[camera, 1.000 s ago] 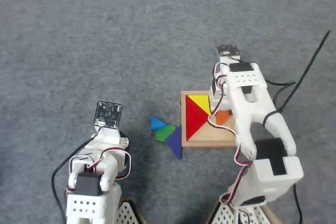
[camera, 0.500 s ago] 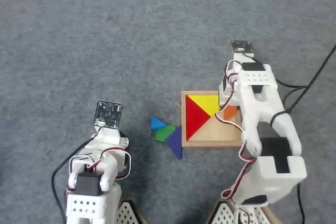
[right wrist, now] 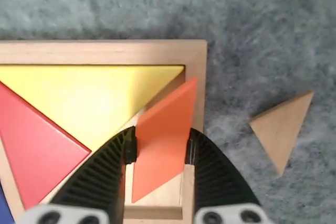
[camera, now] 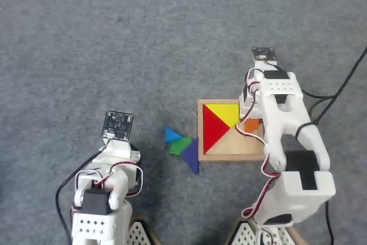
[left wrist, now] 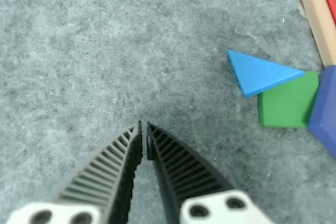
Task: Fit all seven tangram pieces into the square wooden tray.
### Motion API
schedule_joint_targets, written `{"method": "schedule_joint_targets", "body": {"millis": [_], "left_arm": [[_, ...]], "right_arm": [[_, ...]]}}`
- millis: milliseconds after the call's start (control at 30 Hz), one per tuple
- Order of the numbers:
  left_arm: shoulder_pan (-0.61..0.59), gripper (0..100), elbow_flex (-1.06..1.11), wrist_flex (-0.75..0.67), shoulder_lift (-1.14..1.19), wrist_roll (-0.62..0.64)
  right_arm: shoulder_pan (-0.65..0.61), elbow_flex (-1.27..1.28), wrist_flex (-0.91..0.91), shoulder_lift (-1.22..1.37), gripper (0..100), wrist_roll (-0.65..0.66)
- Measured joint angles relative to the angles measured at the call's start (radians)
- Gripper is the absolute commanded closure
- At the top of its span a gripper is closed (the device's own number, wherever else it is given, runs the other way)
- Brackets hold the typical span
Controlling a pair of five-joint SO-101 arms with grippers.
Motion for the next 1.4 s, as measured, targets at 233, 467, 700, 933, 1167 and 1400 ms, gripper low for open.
{"method": "schedule_joint_targets", "body": {"millis": [233,467,700,933,1167,1400], "left_arm": [[0.000,98,0.000,0.000,0.000,0.000],[0.000,98,0.000,0.000,0.000,0.000],[0.000,98,0.000,0.000,0.000,0.000],[0.000,98,0.000,0.000,0.000,0.000],[0.000,98,0.000,0.000,0.000,0.000],[0.000,98,0.000,0.000,0.000,0.000]], "right_arm": [[-0.002,0.000,0.000,0.000,86.6,0.000],[-0.002,0.000,0.000,0.000,83.3,0.000],[-0.009,0.000,0.017,0.000,83.2,0.008],[-0.046,0.000,0.017,0.000,83.2,0.014],[0.035,-0.054,0.060,-0.008,84.4,0.043],[0.092,-0.038,0.120,-0.226,92.0,0.048]]}}
